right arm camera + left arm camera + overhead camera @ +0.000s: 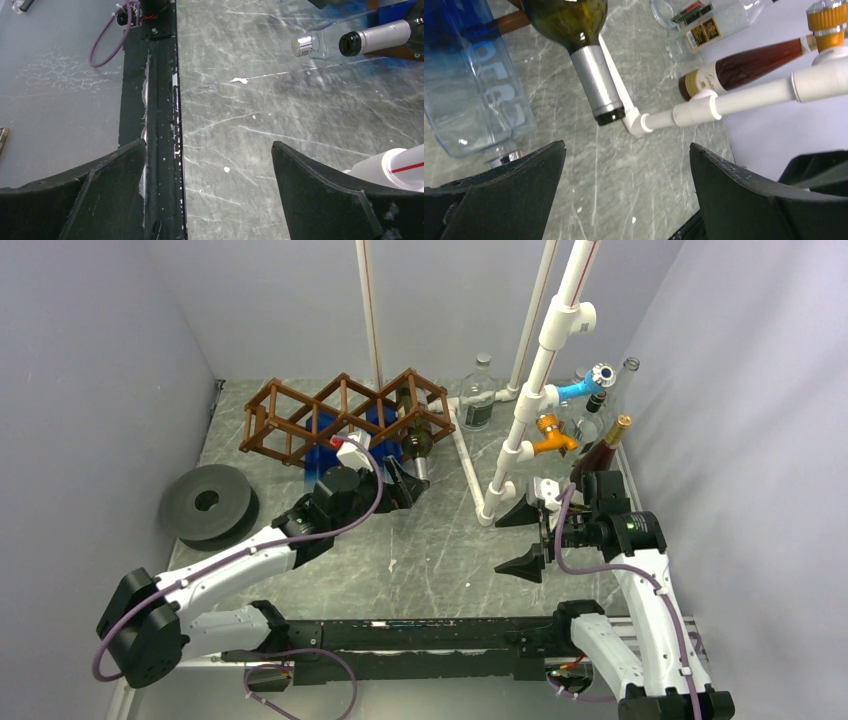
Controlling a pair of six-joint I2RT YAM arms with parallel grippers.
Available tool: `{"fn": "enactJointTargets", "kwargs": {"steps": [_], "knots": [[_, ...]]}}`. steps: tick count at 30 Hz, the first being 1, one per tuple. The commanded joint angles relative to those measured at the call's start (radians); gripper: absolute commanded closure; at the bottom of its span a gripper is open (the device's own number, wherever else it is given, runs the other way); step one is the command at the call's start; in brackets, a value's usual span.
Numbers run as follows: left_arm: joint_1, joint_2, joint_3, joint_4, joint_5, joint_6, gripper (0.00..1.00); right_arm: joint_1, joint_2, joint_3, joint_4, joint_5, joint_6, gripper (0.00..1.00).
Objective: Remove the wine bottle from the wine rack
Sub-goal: Pick up the wine bottle from the wine rack.
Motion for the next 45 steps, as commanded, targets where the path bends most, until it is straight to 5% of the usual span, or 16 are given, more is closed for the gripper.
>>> {"fn": "enactJointTargets", "kwargs": {"steps": [1,13,45], "knots": [[-0.004,0.071,0.015,0.187,-0.063,-0.034,0.01,0.001,-0.028,-0.019,0.033,-0.04,-0.023,0.01],[0.012,0.275,0.127,0.176,-0.13,-0.058,0.03,0.002,-0.07,-0.044,0.073,-0.011,0.016,0.01],[0.101,0.532,0.182,0.418,0.016,-0.075,0.3,0.001,-0.056,-0.065,0.101,0.02,0.028,0.01]]}}
